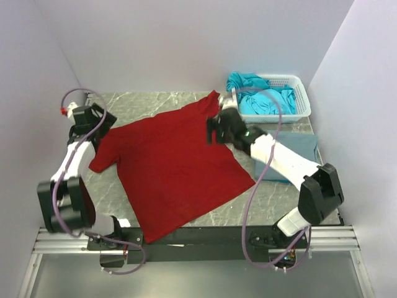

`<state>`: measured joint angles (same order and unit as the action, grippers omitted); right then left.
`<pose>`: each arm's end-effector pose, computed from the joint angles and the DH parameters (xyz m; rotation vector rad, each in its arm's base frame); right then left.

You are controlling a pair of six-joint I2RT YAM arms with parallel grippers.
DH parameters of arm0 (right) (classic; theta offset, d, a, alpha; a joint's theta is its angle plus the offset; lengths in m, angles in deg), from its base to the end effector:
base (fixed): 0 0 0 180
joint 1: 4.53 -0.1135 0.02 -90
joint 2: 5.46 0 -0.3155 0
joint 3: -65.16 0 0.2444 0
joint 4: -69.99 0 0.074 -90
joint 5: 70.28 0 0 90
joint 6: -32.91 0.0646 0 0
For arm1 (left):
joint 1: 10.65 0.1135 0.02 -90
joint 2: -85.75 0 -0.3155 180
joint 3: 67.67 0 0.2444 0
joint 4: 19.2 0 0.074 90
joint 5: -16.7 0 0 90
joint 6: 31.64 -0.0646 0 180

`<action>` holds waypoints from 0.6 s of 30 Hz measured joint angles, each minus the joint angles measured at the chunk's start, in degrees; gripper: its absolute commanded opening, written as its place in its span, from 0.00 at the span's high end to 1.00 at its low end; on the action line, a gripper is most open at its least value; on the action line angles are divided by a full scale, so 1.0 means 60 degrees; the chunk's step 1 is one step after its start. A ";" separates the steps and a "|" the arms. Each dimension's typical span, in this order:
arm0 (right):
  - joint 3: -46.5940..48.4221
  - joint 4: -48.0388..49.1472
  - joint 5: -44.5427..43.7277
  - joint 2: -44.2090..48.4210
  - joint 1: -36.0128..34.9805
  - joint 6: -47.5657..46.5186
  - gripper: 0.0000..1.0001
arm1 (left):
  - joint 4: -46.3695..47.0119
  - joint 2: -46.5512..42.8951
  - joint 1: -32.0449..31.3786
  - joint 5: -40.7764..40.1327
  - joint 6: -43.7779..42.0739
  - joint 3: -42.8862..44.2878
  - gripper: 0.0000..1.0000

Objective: Fold and stack the t-shirts
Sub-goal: Flatten the tshirt out

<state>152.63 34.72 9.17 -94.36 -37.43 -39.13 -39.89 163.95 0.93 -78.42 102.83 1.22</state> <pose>0.3158 0.1902 0.3407 -0.1859 2.2064 0.2922 0.3089 0.0692 0.3136 -1.0353 1.8296 -0.2534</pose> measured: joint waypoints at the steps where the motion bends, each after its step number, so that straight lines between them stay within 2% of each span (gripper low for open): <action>1: -0.0517 -0.0018 0.0113 0.0171 -0.0244 0.0291 0.12 | 0.0113 0.0353 -0.0018 0.0299 -0.0087 0.0138 0.01; 4: -0.2025 -0.0076 0.0612 0.0270 -0.0801 0.1096 0.12 | 0.0441 0.1501 -0.0124 0.1191 -0.0313 0.0474 0.01; 9: -0.3617 -0.0404 0.0965 0.0160 -0.0765 0.2033 0.12 | 0.0463 0.3053 -0.0386 0.1756 -0.0477 0.1035 0.01; 14: -0.3435 -0.0331 0.1188 -0.0678 -0.0579 0.2295 0.12 | 0.0619 0.3858 -0.0444 0.2171 -0.0441 0.1053 0.00; 18: -0.2277 -0.0452 0.1384 -0.1774 -0.0106 0.2193 0.12 | 0.0659 0.4014 -0.0444 0.2127 -0.0441 0.1053 0.01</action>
<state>138.97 32.01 17.48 -105.01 -38.07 -25.98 -35.93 188.03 -1.74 -65.66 100.19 7.54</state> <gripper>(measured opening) 0.881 0.994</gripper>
